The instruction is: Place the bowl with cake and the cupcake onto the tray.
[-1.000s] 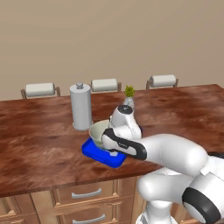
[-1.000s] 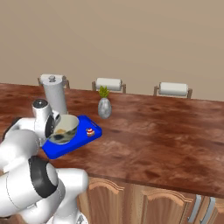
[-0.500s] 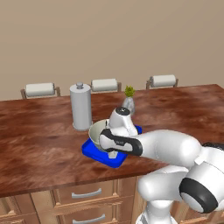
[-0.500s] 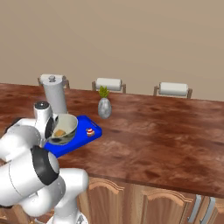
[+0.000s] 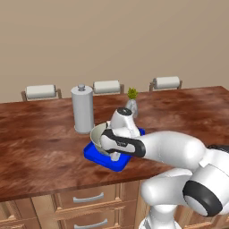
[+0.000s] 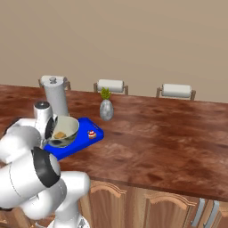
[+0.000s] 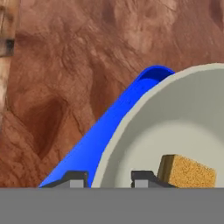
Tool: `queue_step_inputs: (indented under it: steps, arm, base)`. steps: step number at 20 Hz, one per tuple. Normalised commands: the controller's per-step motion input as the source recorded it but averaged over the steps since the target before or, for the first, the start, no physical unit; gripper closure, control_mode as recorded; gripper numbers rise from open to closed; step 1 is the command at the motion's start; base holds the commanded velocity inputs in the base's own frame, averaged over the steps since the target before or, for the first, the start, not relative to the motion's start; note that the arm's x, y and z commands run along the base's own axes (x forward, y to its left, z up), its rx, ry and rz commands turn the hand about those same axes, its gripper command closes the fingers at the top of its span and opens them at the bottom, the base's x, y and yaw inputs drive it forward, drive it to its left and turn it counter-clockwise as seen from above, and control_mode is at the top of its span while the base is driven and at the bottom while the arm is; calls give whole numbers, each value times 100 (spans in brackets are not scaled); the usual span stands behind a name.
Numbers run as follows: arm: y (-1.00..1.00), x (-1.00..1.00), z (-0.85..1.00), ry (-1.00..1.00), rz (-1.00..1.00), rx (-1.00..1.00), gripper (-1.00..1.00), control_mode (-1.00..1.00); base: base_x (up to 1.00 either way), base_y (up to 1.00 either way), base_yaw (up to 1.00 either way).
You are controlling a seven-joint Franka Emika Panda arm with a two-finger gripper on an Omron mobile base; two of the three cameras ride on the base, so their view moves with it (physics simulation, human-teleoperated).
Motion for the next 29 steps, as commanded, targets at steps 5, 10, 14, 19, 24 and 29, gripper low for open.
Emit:
queue_step_inputs:
  steps: [5, 10, 14, 19, 24, 29]
  arm:
    - [0, -23, 49, -4, 1, -3, -100, -100]
    - [0, -21, 51, -4, 0, -2, -100, -100]
    - [0, -19, 42, -3, 0, -1, -100, -100]
    - [-2, -19, 49, -3, 0, 0, -100, -100]
    - [-17, -30, 31, -1, -9, 4, -100, -100]
    - [-28, -36, 19, -1, -25, 11, -100, -100]
  base:
    - [0, 0, 0]
    - [0, 0, 0]
    - [0, 0, 0]
    - [0, 0, 0]
    - [0, 0, 0]
    - [0, 0, 0]
